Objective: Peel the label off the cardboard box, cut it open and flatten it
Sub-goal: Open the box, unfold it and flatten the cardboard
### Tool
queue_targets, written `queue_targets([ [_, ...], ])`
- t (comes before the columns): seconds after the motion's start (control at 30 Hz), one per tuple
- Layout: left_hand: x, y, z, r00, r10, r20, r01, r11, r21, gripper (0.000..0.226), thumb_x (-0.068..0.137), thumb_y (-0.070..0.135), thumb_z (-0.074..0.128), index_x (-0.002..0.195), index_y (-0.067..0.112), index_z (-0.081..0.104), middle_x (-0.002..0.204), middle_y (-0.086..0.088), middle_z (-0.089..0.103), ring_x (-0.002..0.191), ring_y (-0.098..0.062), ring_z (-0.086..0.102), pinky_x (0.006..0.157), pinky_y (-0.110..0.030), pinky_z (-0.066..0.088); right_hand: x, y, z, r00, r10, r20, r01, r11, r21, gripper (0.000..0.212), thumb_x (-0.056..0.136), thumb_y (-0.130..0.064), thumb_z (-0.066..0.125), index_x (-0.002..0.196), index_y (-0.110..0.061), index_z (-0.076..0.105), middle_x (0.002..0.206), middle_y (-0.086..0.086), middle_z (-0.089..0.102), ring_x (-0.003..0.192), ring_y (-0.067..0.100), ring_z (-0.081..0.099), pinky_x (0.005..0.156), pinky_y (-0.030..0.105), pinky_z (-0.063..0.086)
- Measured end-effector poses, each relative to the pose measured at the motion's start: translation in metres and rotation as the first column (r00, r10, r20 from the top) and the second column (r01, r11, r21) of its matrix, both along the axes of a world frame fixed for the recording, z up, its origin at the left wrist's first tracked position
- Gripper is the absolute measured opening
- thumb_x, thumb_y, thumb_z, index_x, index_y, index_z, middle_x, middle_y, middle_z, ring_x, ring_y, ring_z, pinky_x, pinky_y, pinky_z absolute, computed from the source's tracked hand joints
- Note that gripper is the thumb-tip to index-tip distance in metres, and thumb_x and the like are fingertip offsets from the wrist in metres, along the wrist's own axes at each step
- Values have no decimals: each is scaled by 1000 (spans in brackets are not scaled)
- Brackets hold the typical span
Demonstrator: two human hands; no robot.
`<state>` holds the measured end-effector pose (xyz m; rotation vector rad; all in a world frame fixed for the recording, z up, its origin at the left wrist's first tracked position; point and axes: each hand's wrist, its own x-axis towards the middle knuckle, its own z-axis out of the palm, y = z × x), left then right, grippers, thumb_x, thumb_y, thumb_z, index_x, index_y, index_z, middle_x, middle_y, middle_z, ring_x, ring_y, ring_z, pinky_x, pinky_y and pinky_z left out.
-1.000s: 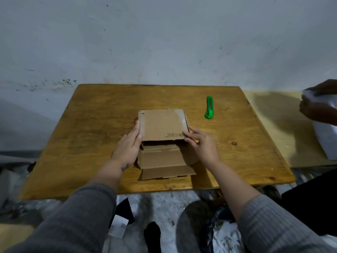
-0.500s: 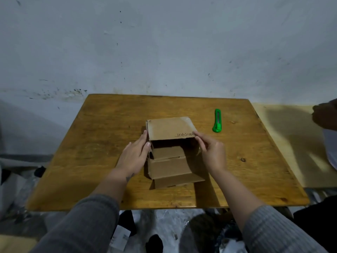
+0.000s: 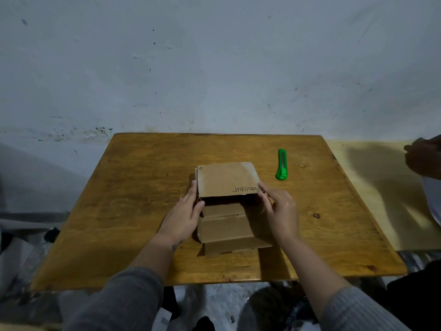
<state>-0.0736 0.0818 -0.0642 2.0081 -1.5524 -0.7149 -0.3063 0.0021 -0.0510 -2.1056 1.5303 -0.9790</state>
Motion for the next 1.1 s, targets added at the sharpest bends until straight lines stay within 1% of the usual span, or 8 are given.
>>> queue_targets([
  [0.13,-3,5,4,1000,0,12,0,1000,-13,59,101,41,29,152,31,0,156,6,24,140,-16,30,111,-38,35,0,4,-1,998,-60,25,60,997,-37,26,86,-25,62,111,-20,67,105,1,67,95,3,52,82,21,47],
  [0.3,-3,5,2,1000,-9,30,10,999,-41,57,102,40,28,152,32,3,157,8,22,138,-15,35,107,-38,39,5,2,6,991,-71,116,72,997,1,24,87,-28,61,109,-20,66,100,-3,71,92,9,65,79,31,56],
  [0.47,-2,4,1,1000,-9,27,10,999,-53,54,101,40,28,152,32,10,155,10,26,135,-12,38,103,-33,41,8,2,15,963,-70,259,51,996,80,25,86,-18,64,111,-20,67,104,-7,70,93,0,63,83,25,56],
  [0.57,-4,2,4,998,9,57,-7,999,-33,53,102,38,29,152,27,15,154,6,31,133,-14,40,103,-31,38,11,2,19,941,-60,333,7,987,158,40,87,-8,60,123,-27,58,117,-11,63,104,-2,58,88,18,51],
  [0.7,-5,4,8,999,19,31,-18,1000,-19,55,102,37,30,152,32,7,154,7,31,136,-14,37,106,-34,36,16,-3,27,919,-54,391,-14,986,169,55,87,1,57,127,-35,47,118,-12,58,105,-3,55,78,-2,42],
  [0.87,-1,4,2,1000,-2,16,3,999,-33,56,101,41,27,151,36,1,156,8,25,141,-13,28,111,-38,34,28,-26,34,896,-78,438,16,989,144,50,88,-5,59,132,-27,50,114,-6,65,100,-2,57,72,-5,40],
  [0.97,-2,4,1,1000,-23,10,24,997,-72,56,102,40,26,150,38,-2,155,10,26,139,-12,31,109,-36,36,39,-43,33,912,-90,401,34,989,145,48,89,-10,59,133,-27,50,118,-4,65,97,-3,56,76,3,45],
  [1.1,-2,5,-5,1000,3,8,-2,994,-106,55,102,39,24,150,37,-2,154,9,28,137,-11,35,106,-30,38,53,-59,19,940,-97,326,51,988,148,53,88,-9,60,134,-30,44,128,0,61,106,14,63,90,32,55],
])
